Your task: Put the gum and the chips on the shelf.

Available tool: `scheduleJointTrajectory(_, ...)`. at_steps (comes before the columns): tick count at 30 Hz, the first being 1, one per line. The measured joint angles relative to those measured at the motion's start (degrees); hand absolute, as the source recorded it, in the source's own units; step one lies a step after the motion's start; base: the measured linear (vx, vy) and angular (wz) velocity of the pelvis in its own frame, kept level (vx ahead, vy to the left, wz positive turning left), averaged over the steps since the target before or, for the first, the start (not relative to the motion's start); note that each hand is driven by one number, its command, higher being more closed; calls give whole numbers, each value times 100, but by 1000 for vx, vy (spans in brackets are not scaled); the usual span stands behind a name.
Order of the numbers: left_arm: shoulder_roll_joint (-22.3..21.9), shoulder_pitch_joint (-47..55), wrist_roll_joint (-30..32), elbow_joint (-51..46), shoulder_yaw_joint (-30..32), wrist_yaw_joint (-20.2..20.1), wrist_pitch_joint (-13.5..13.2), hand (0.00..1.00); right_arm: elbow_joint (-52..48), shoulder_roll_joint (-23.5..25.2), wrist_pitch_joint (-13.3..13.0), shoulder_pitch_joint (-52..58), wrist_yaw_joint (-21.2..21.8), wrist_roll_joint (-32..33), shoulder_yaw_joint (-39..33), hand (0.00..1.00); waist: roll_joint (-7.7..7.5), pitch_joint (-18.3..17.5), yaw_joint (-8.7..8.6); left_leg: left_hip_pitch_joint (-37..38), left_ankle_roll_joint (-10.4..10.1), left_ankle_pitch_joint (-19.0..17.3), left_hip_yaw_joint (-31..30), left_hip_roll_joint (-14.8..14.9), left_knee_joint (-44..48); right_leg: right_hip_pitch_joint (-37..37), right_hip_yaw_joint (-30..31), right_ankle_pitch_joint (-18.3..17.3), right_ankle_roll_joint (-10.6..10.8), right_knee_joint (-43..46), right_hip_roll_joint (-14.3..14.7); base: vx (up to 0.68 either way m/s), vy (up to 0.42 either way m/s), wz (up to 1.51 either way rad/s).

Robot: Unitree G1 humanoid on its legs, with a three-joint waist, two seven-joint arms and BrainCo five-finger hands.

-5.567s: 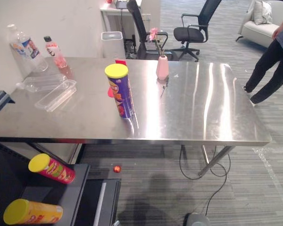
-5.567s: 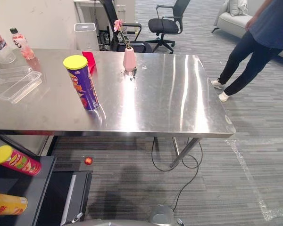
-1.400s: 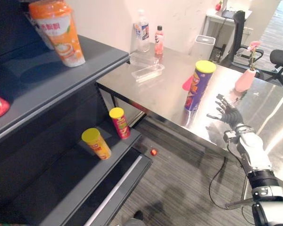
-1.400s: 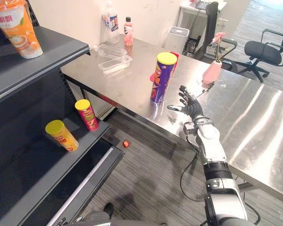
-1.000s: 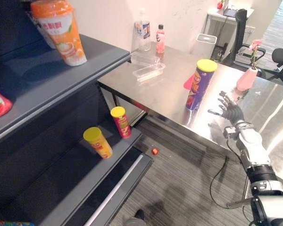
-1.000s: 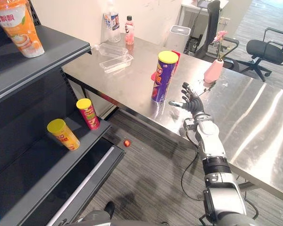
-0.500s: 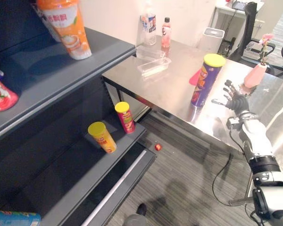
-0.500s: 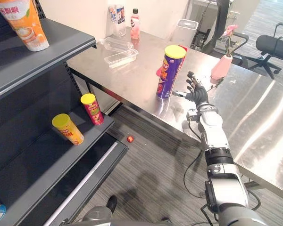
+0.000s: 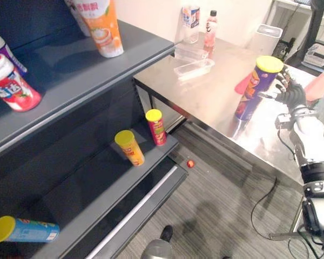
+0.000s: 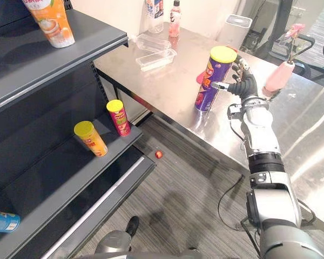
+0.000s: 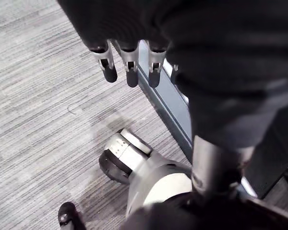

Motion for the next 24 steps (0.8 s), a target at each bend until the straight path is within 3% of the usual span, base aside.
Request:
scheduleJointTrajectory(10, 18, -3, -15, -51, -131, -9, -13, 0, 199, -65, 0, -411, -61, 144, 5, 0, -3, 229, 109, -112, 32, 50, 12, -73, 32, -110, 2, -12, 13, 104, -111, 3, -4, 2)
scheduleJointTrajectory(23, 21, -48, -69, -100, -269, -33, -72, 0, 426, -65, 12, -683, -273, 149, 12, 0, 24, 547, 114, -231, 66, 14, 1, -232, 209, -150, 117, -57, 49, 196, -266, -2, -1, 3)
scheduleJointTrajectory(24, 23, -48, -69, -100, -284, -33, -74, 0, 426, -65, 12, -683, -282, 150, 11, 100, 25, 553, 109, -251, 65, 14, 2, -232, 213, -167, 118, -57, 49, 198, -266, 0, 0, 0)
